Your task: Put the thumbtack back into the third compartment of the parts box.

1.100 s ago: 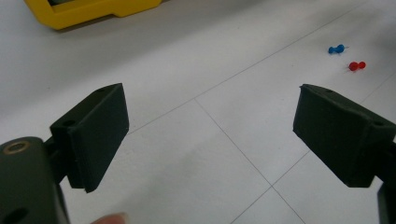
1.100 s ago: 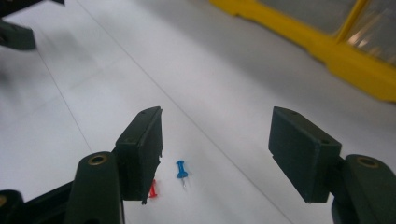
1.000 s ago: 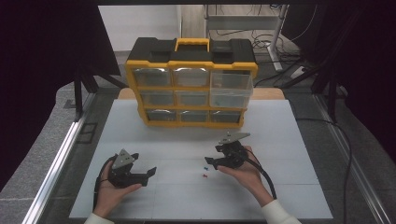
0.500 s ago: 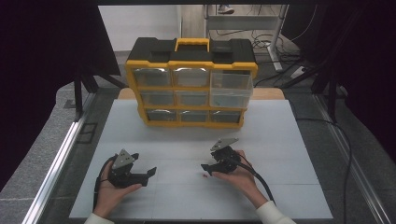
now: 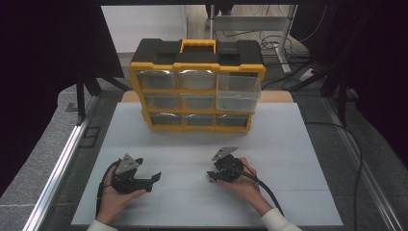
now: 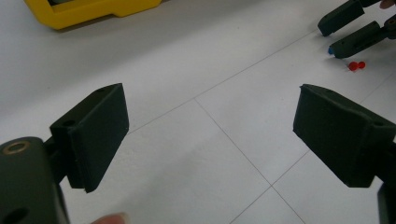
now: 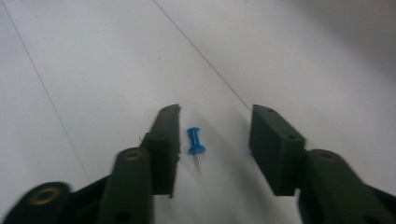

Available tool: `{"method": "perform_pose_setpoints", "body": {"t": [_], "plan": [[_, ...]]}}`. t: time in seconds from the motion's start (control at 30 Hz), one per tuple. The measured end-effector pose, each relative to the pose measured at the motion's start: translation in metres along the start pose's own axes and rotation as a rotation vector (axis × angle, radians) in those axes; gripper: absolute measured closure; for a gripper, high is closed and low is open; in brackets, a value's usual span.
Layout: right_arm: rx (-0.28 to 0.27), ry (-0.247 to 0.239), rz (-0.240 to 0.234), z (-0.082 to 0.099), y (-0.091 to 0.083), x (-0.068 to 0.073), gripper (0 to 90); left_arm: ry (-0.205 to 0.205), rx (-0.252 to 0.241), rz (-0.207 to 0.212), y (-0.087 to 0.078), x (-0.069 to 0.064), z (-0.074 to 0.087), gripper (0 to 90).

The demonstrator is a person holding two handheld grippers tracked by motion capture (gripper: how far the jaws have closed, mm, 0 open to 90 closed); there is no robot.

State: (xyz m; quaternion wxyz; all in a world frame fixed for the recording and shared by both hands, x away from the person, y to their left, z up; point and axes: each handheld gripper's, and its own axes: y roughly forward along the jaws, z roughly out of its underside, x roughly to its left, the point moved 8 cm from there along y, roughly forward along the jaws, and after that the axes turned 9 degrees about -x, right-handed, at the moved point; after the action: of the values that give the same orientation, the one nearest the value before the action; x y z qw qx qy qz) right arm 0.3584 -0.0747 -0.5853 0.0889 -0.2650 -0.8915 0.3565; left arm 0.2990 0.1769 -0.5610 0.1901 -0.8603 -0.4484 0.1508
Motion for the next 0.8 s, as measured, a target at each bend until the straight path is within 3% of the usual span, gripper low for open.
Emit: {"method": "perform_pose_setpoints", "body": {"t": [0.07, 0.27, 0.43, 0.8], "plan": [[0.007, -0.005, -0.006, 0.0000, -0.0009, 0.0003, 68.6, 0.001, 0.000, 0.001, 0.0001, -0.0005, 0.0000, 10.8], [0.011, 0.000, -0.024, 0.0005, -0.0016, 0.0027, 81.8, 0.002, 0.002, -0.001, 0.0006, -0.0004, 0.0002, 10.8], [0.010, 0.009, -0.028, 0.0005, -0.0017, 0.0028, 82.5, 0.001, 0.001, -0.001, 0.0004, -0.0006, 0.0001, 10.8], [-0.033, 0.082, -0.053, -0.0043, -0.0077, -0.0012, 83.5, 0.003, 0.000, -0.002, -0.0001, 0.0004, 0.0000, 10.8]]}}
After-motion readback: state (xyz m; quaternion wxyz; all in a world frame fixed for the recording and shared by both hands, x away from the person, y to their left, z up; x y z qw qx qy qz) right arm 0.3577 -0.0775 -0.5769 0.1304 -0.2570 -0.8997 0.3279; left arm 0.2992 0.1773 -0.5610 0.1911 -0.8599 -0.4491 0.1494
